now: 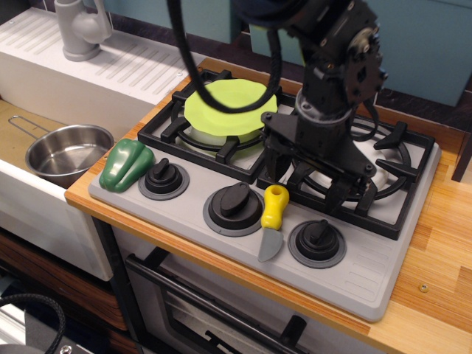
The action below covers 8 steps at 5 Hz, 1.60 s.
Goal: End effector reaching knife
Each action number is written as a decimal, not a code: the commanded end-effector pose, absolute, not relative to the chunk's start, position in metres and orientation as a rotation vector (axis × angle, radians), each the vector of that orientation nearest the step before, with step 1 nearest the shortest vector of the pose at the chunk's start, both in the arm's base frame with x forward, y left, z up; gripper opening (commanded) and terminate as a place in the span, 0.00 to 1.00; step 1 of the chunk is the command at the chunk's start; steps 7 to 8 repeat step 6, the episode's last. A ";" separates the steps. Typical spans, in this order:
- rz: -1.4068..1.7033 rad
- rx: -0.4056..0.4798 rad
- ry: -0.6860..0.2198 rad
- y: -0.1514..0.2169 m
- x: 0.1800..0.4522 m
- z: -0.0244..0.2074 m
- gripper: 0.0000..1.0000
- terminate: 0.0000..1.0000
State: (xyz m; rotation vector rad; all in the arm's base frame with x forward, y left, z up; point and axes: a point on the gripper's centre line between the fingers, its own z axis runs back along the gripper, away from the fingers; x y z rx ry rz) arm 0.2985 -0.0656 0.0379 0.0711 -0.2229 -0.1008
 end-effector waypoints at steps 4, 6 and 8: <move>-0.073 0.055 -0.340 -0.066 0.284 0.036 1.00 0.00; -0.101 0.082 -0.309 -0.054 0.273 0.055 1.00 1.00; -0.101 0.082 -0.309 -0.054 0.273 0.055 1.00 1.00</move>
